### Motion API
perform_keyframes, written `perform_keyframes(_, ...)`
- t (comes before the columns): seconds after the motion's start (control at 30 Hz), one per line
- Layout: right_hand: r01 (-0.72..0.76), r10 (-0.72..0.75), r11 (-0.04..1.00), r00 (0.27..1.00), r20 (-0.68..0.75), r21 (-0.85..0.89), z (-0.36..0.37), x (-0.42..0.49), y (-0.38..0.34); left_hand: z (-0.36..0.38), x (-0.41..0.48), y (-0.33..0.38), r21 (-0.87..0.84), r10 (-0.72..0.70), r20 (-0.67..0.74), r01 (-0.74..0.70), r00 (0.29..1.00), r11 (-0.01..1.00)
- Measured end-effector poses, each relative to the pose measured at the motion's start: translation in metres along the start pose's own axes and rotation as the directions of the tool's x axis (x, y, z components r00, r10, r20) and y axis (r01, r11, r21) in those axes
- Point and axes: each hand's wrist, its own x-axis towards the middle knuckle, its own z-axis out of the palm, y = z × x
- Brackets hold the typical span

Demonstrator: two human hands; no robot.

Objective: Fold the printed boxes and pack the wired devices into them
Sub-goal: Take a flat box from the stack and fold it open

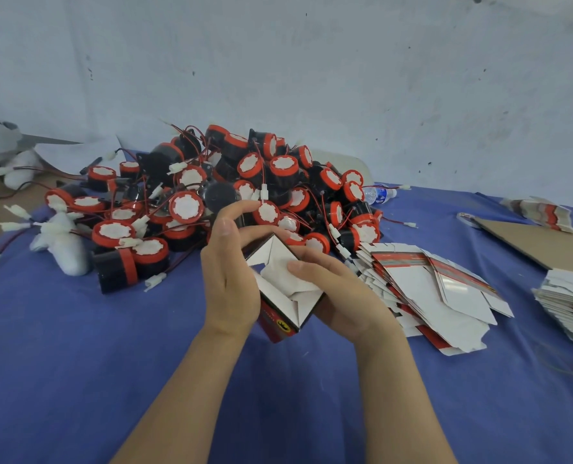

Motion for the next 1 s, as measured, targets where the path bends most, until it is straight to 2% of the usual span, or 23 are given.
perform_keyframes(0.2,-0.045,0.041,0.998,0.994,0.101,0.043,0.001,-0.001,0.001,0.000,-0.002,0.005,-0.034,-0.016,0.045,0.018,0.999,0.999)
perform_keyframes(0.4,-0.058,0.038,0.979,0.993,0.108,0.197,-0.002,0.000,0.003,0.000,-0.001,0.008,-0.074,-0.029,0.045,0.032,0.999,0.997)
perform_keyframes(0.6,-0.079,0.055,0.973,0.992,0.117,0.218,0.002,0.000,0.003,-0.001,0.000,0.007,-0.082,-0.047,0.055,0.052,0.997,0.995)
perform_keyframes(0.7,-0.110,0.100,0.985,0.992,0.080,0.131,0.005,0.000,-0.001,-0.001,-0.001,0.006,-0.048,-0.049,0.072,0.052,0.996,0.997)
perform_keyframes(0.87,-0.059,0.065,0.992,0.996,0.053,-0.111,0.002,-0.002,-0.004,-0.001,0.000,0.003,0.105,0.066,0.117,-0.079,0.991,0.991)
perform_keyframes(1.0,-0.022,0.032,0.997,0.992,0.119,-0.078,-0.001,-0.006,-0.009,0.000,-0.002,0.003,0.090,0.118,0.133,-0.131,0.984,0.987)
